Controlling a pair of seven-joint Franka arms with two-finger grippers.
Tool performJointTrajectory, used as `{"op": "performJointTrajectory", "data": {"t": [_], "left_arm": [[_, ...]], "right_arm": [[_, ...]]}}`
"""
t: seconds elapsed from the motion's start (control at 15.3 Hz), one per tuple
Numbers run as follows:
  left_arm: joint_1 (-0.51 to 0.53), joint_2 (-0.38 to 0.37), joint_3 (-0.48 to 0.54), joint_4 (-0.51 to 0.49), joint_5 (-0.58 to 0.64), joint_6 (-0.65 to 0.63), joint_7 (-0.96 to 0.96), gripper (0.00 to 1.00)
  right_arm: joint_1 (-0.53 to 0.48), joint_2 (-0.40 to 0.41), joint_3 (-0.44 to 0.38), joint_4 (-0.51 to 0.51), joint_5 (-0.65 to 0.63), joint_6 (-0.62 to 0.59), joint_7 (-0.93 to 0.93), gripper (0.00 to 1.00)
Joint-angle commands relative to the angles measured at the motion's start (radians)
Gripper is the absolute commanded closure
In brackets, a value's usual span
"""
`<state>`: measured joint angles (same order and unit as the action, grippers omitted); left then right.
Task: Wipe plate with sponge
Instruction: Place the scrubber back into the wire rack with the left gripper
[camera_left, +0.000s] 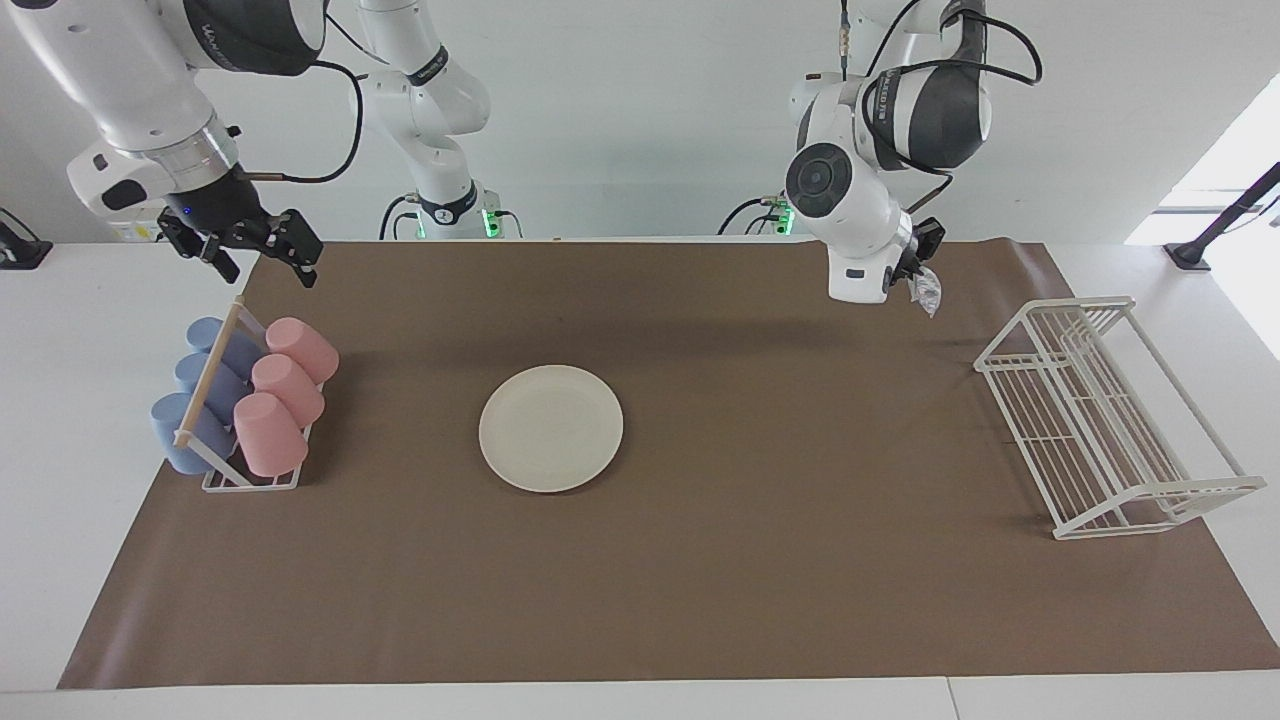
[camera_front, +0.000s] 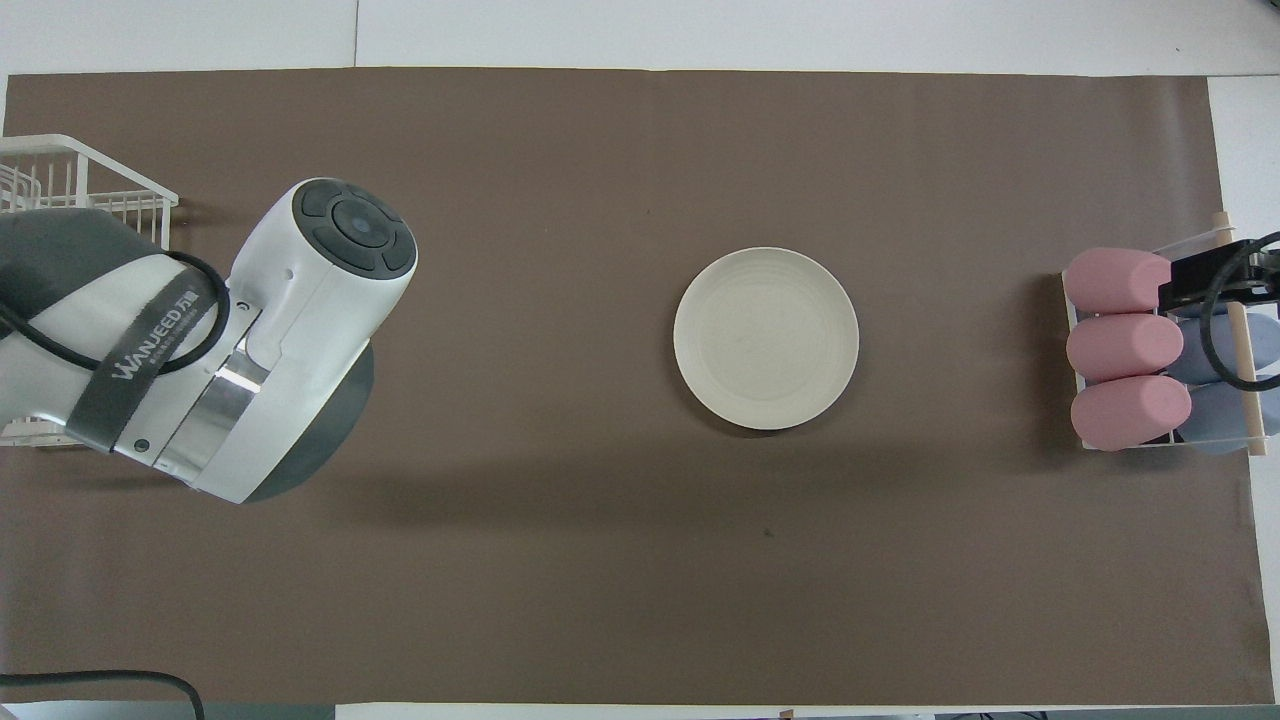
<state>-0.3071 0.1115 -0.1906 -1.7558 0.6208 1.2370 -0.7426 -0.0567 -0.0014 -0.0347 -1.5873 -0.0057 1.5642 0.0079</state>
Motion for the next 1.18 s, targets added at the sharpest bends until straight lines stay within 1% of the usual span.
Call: {"op": "performJointTrajectory", "data": {"t": [0.0,0.13,0.2,0.26,0.33,0.39,0.46,0.59,0.78,1.11], "left_arm": [[-0.017,0.072,0.008,0.019,0.149,-0.062,-0.020,1.00],[-0.014,0.138,0.008,0.019,0.303,-0.109,-0.018,1.00],[-0.007,0.186,0.010,0.019,0.395,-0.120,-0.018,1.00],[-0.001,0.216,0.011,0.024,0.477,-0.119,-0.015,1.00],[0.008,0.233,0.016,0.022,0.525,-0.110,-0.015,1.00],[0.038,0.252,0.014,0.021,0.563,-0.093,-0.015,1.00],[0.058,0.263,0.014,0.019,0.588,-0.056,-0.014,1.00],[0.104,0.269,0.014,0.018,0.591,0.014,-0.012,1.00],[0.163,0.255,0.014,-0.062,0.591,0.132,-0.015,1.00],[0.184,0.257,0.013,-0.064,0.585,0.183,-0.015,1.00]], "right_arm": [[0.014,-0.012,-0.005,-0.005,0.018,-0.013,-0.020,0.00],[0.006,-0.017,0.001,-0.005,0.018,-0.013,-0.029,0.00],[0.011,-0.015,0.001,0.000,0.020,-0.013,-0.035,0.00],[0.011,-0.015,0.001,0.001,0.020,-0.013,-0.036,0.00],[0.011,-0.015,0.001,0.001,0.018,-0.015,-0.036,0.00],[0.011,-0.015,0.001,0.001,0.018,-0.015,-0.036,0.00],[0.011,-0.015,0.001,0.001,0.018,-0.013,-0.036,0.00],[0.009,-0.015,0.001,0.003,0.018,-0.013,-0.036,0.00],[0.012,-0.014,0.002,0.006,0.018,-0.010,-0.032,0.00],[0.014,-0.012,0.004,0.009,0.016,-0.006,-0.028,0.00]]}}
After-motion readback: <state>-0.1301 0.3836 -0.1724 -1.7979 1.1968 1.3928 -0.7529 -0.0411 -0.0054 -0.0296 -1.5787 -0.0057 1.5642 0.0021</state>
